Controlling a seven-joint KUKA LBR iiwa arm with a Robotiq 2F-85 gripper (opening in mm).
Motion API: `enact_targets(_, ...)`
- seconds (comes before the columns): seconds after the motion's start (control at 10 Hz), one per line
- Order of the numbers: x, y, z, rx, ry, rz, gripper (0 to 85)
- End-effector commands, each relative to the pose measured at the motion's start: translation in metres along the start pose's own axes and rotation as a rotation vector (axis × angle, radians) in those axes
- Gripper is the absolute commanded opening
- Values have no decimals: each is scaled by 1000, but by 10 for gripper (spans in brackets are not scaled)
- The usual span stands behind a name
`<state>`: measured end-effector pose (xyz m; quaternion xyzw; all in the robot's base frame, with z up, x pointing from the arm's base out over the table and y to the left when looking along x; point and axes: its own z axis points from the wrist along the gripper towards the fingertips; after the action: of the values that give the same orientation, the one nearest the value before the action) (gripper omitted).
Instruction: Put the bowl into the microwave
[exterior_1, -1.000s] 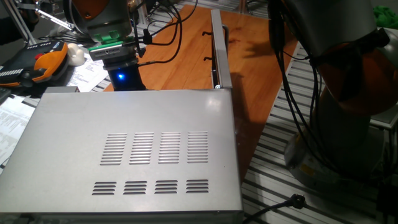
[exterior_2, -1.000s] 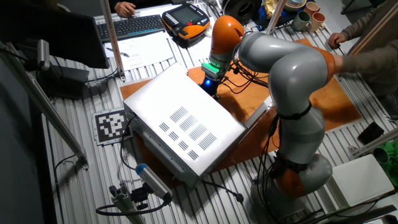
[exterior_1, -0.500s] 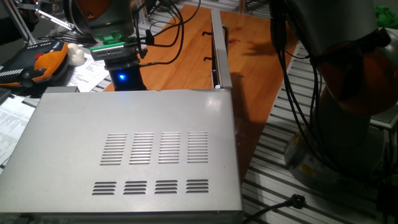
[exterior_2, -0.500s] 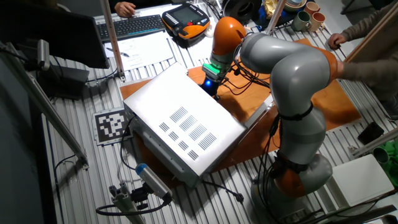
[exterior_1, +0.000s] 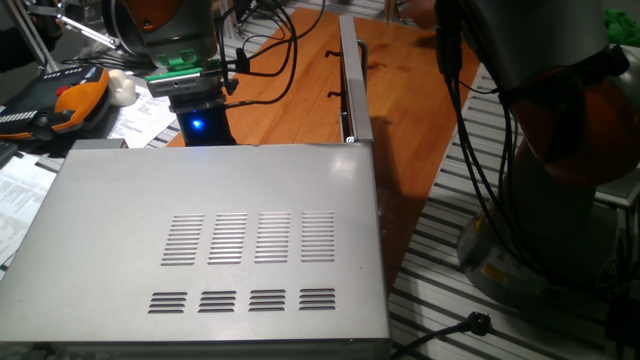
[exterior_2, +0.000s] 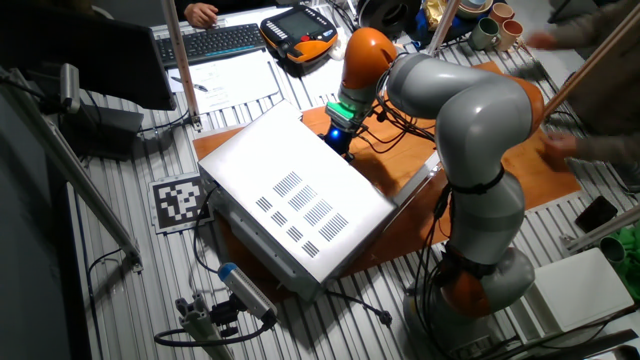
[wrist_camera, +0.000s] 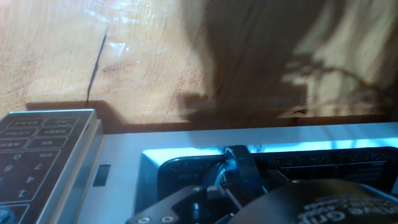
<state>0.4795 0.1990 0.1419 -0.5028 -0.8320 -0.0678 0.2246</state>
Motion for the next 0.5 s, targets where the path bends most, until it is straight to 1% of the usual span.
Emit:
enact_targets(0.0,0,0,0,-1,5,1,340)
enact_targets(0.1,1,0,0,-3,14,2,340)
enact_targets(0.3,1,0,-1,3,19,2,340)
enact_targets(0.4,2,-1,-1,1,28,5,340)
